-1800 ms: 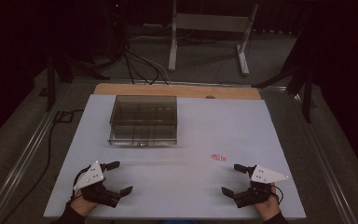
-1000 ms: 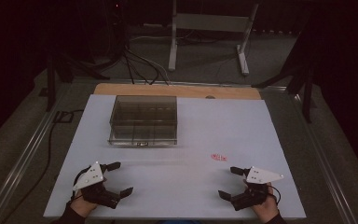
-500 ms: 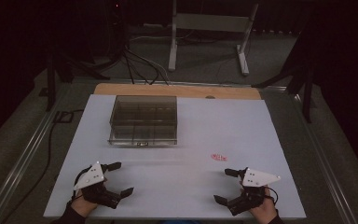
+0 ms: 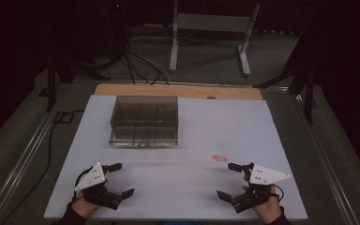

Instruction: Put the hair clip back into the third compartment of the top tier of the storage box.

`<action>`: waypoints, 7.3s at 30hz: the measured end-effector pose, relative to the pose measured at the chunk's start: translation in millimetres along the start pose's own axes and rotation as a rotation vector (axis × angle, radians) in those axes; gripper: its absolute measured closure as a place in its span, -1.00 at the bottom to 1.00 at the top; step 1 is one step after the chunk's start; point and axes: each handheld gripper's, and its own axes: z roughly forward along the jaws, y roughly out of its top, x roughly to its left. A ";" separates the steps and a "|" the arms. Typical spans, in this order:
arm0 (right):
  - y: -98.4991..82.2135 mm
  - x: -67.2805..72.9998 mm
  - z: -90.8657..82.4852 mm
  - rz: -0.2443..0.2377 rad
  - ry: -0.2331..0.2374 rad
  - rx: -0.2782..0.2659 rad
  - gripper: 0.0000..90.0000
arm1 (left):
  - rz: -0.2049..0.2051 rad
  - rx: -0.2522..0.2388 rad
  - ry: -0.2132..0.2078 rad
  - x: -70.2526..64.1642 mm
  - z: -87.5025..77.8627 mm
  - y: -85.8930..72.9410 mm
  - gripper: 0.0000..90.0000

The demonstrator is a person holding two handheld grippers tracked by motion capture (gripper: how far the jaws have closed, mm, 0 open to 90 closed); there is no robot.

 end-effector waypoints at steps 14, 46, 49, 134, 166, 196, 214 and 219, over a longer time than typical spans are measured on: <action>16.9 -12.6 -2.3 0.014 -0.027 -0.040 -1.00 | -0.007 0.003 -0.008 0.3 1.2 -0.6 -0.99; 20.2 -68.9 8.3 0.103 -0.138 0.004 -1.00 | -0.011 -0.004 -0.018 -0.2 2.3 0.8 -0.99; 18.4 -74.9 9.4 0.122 -0.143 0.021 -1.00 | -0.009 0.000 -0.020 -0.6 2.5 0.4 -0.99; -11.2 -102.3 70.5 0.063 -0.158 0.420 0.77 | -0.012 0.014 -0.030 -0.2 4.6 -1.0 -0.99; -12.6 -93.7 75.7 0.049 -0.143 0.462 0.89 | -0.012 0.008 -0.029 0.2 3.6 -0.6 -0.99; 2.7 -87.5 67.6 0.086 -0.111 0.451 0.89 | -0.013 0.014 -0.028 -0.1 3.9 -1.5 -0.99; 17.3 -79.7 63.9 0.082 -0.099 0.433 0.90 | -0.011 0.017 -0.029 -0.3 4.0 -1.4 -0.99; 19.8 -78.4 64.4 0.085 -0.096 0.431 0.90 | -0.014 0.015 -0.027 0.1 3.7 -1.6 -0.99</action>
